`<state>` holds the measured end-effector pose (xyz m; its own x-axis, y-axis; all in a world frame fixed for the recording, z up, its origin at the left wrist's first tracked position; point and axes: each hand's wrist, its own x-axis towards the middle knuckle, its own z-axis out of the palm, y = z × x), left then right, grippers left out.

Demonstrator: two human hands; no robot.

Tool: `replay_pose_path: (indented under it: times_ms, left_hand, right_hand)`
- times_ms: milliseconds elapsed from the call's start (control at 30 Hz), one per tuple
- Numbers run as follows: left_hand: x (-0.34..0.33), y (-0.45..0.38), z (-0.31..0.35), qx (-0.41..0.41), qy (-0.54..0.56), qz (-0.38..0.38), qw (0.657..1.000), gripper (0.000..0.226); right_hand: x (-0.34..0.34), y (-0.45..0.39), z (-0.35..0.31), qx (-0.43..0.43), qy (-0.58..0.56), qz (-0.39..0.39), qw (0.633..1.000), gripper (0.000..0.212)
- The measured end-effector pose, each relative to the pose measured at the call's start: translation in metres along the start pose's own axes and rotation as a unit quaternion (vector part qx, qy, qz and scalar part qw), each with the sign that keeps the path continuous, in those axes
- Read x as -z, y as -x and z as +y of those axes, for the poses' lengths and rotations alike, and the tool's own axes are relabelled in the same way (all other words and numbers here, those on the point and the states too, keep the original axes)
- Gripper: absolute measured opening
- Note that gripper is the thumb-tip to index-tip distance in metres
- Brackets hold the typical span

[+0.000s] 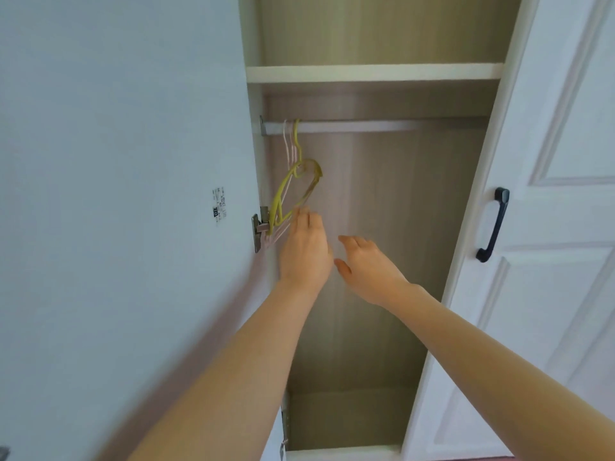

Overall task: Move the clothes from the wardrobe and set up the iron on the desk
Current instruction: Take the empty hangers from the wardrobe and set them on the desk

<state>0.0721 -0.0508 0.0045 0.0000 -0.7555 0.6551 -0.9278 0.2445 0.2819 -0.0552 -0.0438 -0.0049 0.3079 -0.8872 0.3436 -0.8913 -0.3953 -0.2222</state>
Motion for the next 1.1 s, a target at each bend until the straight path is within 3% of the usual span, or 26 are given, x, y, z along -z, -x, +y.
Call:
replay_pose_path:
  times_ms: [200,467,667,833,1100]
  left_hand:
    - [0.003,-0.071,-0.020,0.078,-0.021,0.014,0.997,0.050]
    - [0.005,-0.120,-0.035,0.232,-0.002,-0.155,0.960,0.050]
    - [0.007,-0.143,-0.039,0.176,-0.009,-0.252,0.952,0.034]
    - [0.004,-0.155,-0.036,0.220,0.120,-0.231,0.940,0.032]
    - [-0.020,-0.169,-0.048,0.350,0.329,-0.175,0.860,0.023]
  right_hand:
    - [0.015,-0.041,0.002,-0.008,0.007,0.011,1.000,0.051]
    - [0.018,-0.082,0.004,-0.015,-0.014,0.004,1.000,0.047]
    - [0.024,-0.117,0.005,-0.112,-0.220,0.014,0.969,0.045]
    - [0.019,-0.144,0.009,-0.166,-0.298,0.011,0.940,0.023]
    - [0.012,-0.167,-0.009,-0.165,-0.347,0.008,0.923,0.031]
